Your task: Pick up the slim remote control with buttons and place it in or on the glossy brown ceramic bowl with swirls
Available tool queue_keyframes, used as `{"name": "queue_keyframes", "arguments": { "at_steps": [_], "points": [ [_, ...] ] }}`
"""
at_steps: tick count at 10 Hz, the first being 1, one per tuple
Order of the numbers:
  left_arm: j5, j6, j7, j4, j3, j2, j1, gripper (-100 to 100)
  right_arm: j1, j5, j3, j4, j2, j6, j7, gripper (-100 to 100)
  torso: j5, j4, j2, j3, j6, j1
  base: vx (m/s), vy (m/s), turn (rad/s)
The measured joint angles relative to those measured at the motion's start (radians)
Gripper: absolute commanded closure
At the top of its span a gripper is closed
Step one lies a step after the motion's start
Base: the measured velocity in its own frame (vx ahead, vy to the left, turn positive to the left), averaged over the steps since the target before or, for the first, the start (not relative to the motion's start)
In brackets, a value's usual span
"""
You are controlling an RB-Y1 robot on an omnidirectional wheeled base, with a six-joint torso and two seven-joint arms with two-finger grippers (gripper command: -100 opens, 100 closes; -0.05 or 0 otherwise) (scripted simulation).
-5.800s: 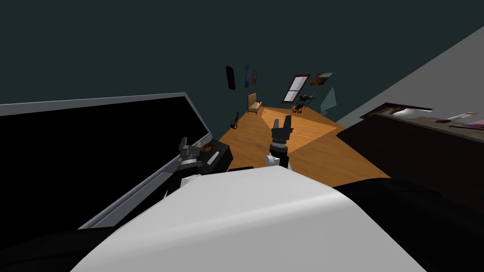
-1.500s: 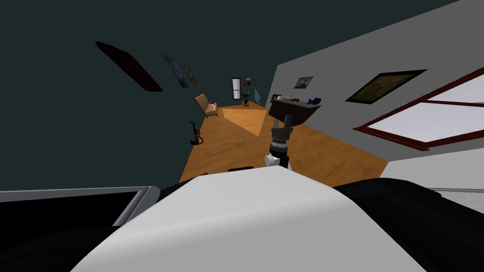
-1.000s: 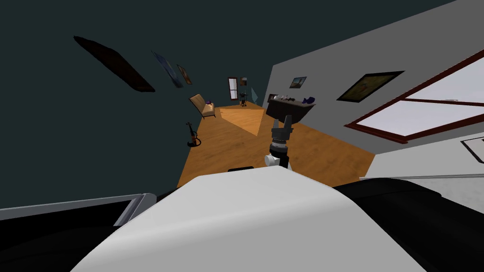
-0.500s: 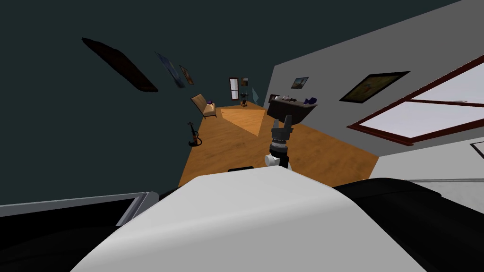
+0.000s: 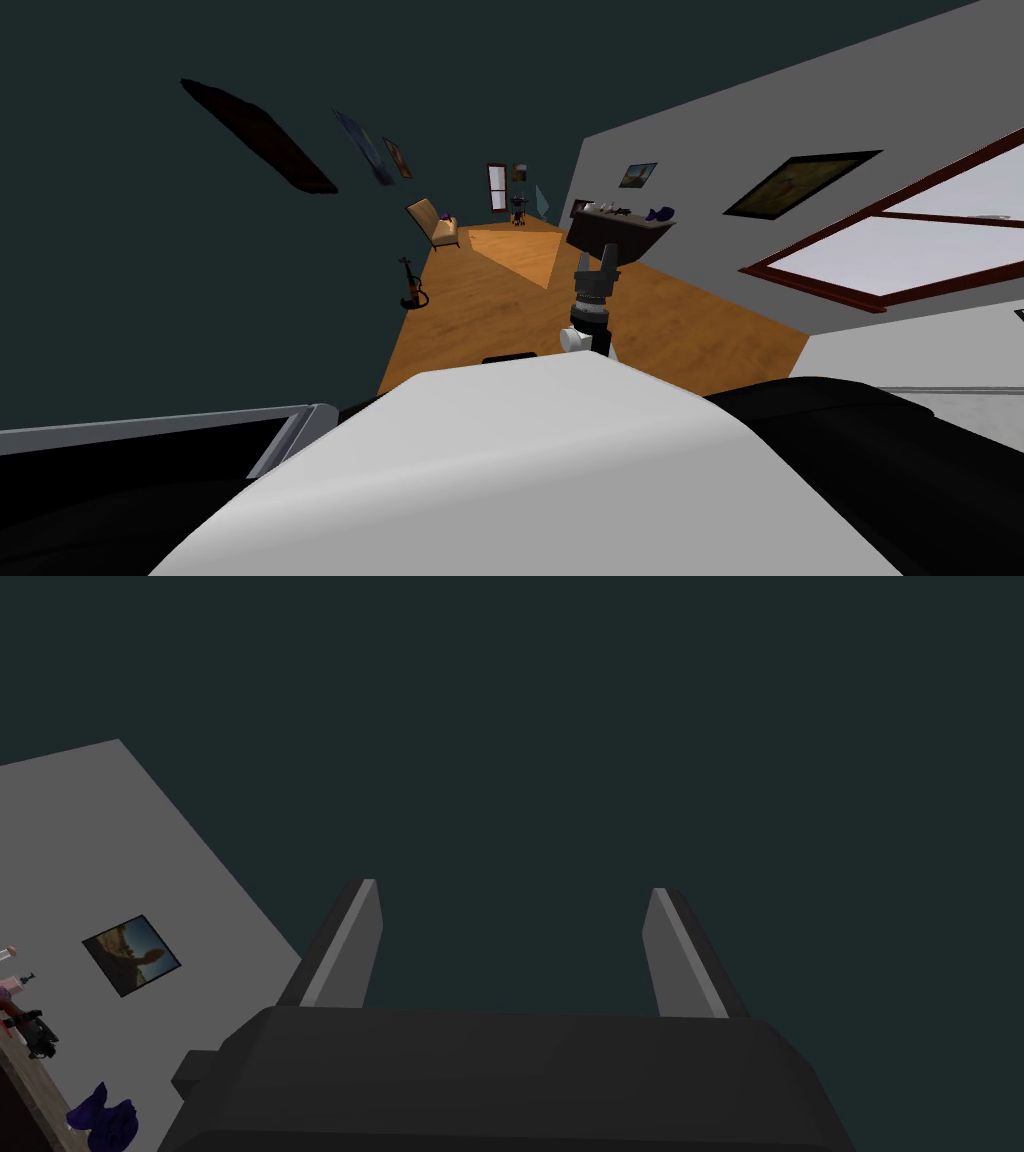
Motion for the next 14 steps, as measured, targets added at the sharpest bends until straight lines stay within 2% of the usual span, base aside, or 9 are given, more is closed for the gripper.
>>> {"name": "queue_keyframes", "arguments": {
  "at_steps": [3, 4, 5, 8, 9, 10, 11, 14],
  "points": [
    [0.0, 0.001, 0.0, 0.0, -0.001, -0.002, 0.0, 100, 0.0, 0.0, 0.0, 0.0, 0.0, 0.0, 0.0, 0, -0.001, 0.0, 0.0, 0.0, 0.0, 0.0, 0.0, 0.0, 0.0],
    [0.0, 0.001, 0.0, 0.0, -0.001, -0.002, 0.0, 0, 0.0, 0.0, 0.0, 0.0, 0.0, 0.0, 0.0, 0, -0.001, 0.0, 0.0, 0.0, 0.0, 0.0, 0.0, 0.0, 0.0],
    [0.0, 0.001, 0.0, 0.0, -0.001, -0.002, 0.0, 100, 0.0, 0.0, 0.0, 0.0, 0.0, 0.0, 0.0, 0, -0.001, 0.0, 0.0, 0.0, 0.0, 0.0, -0.02, -0.014, -0.075],
    [0.028, 0.048, 0.028, -0.067, 0.009, 0.034, 0.046, 100, 0.0, 0.0, 0.0, 0.0, 0.0, 0.0, 0.0, 0, -0.002, 0.0, 0.002, 0.001, 0.001, -0.002, -0.021, -0.023, -0.071],
    [0.028, 0.052, 0.03, -0.069, 0.009, 0.036, 0.047, 0, 0.0, 0.0, 0.0, 0.0, 0.0, 0.0, 0.0, 0, -0.001, 0.0, 0.001, 0.0, 0.0, -0.001, 0.0, 0.0, 0.0],
    [0.028, 0.051, 0.029, -0.069, 0.009, 0.036, 0.047, 100, 0.0, 0.0, 0.0, 0.0, 0.0, 0.0, 0.0, 0, -0.001, 0.0, 0.001, 0.0, 0.0, -0.001, 0.061, -0.139, -0.024],
    [0.011, 0.062, 0.053, -0.105, 0.021, 0.055, 0.06, 100, 0.0, 0.0, 0.0, 0.0, 0.0, 0.0, 0.0, 0, -0.004, 0.0, -0.003, -0.002, 0.002, -0.008, 0.109, -0.205, -0.041],
    [0.06, 0.05, 0.011, -0.074, 0.074, 0.141, 0.052, 100, 0.0, 0.0, 0.0, 0.0, 0.0, 0.0, 0.0, 0, -0.007, -0.002, -0.01, -0.005, 0.002, -0.015, 0.108, -0.17, -0.033]
  ]
}}
